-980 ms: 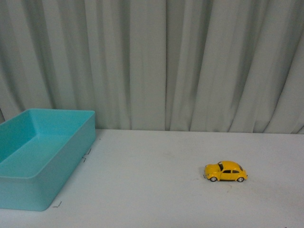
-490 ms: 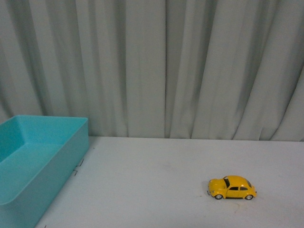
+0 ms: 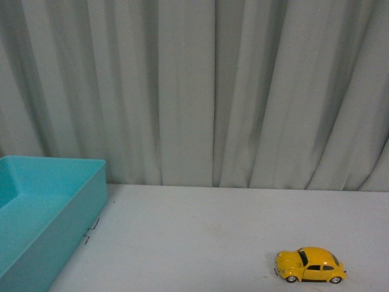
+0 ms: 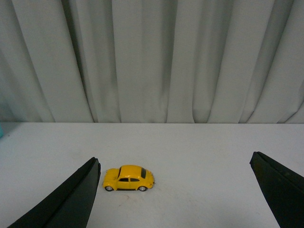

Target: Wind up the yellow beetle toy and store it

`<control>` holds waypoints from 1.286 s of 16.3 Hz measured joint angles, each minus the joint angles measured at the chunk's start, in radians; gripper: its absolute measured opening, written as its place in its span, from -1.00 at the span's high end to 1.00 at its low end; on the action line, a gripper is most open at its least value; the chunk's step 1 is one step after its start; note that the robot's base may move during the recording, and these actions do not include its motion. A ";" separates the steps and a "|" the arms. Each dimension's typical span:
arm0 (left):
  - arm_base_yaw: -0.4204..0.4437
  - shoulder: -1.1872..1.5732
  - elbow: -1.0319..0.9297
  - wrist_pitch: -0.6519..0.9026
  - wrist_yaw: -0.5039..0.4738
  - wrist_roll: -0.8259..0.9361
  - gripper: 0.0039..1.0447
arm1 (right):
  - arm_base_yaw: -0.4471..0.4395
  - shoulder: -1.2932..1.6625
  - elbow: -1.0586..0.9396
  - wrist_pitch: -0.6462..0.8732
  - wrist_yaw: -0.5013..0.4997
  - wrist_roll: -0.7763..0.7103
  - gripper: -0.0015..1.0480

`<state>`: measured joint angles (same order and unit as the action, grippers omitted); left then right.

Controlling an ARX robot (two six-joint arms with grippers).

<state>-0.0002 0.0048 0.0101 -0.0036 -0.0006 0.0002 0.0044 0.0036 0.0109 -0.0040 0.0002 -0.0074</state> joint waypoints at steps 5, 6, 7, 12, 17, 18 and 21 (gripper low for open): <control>0.000 0.000 0.000 0.000 0.000 0.000 -0.88 | 0.000 0.000 0.000 0.000 0.000 0.000 -0.87; 0.000 0.000 0.000 0.000 0.000 0.000 -0.88 | 0.000 0.000 0.000 0.000 0.000 0.000 -0.87; 0.000 0.000 0.000 0.000 0.000 0.000 -0.88 | 0.000 0.000 0.000 0.000 0.000 0.000 -0.87; 0.000 0.000 0.000 0.000 0.000 0.000 -0.88 | 0.000 0.000 0.000 0.000 0.000 0.000 -0.87; 0.000 0.000 0.000 0.000 0.000 0.000 -0.88 | 0.000 0.000 0.000 0.000 0.000 0.000 -0.87; 0.000 0.000 0.000 0.000 0.000 0.000 -0.88 | 0.000 0.000 0.000 0.000 0.000 0.000 -0.87; 0.000 0.000 0.000 0.000 0.000 0.000 -0.88 | 0.000 0.000 0.000 0.000 0.000 0.000 -0.87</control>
<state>-0.0002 0.0048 0.0101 -0.0036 -0.0006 0.0002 0.0044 0.0036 0.0109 -0.0036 0.0002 -0.0074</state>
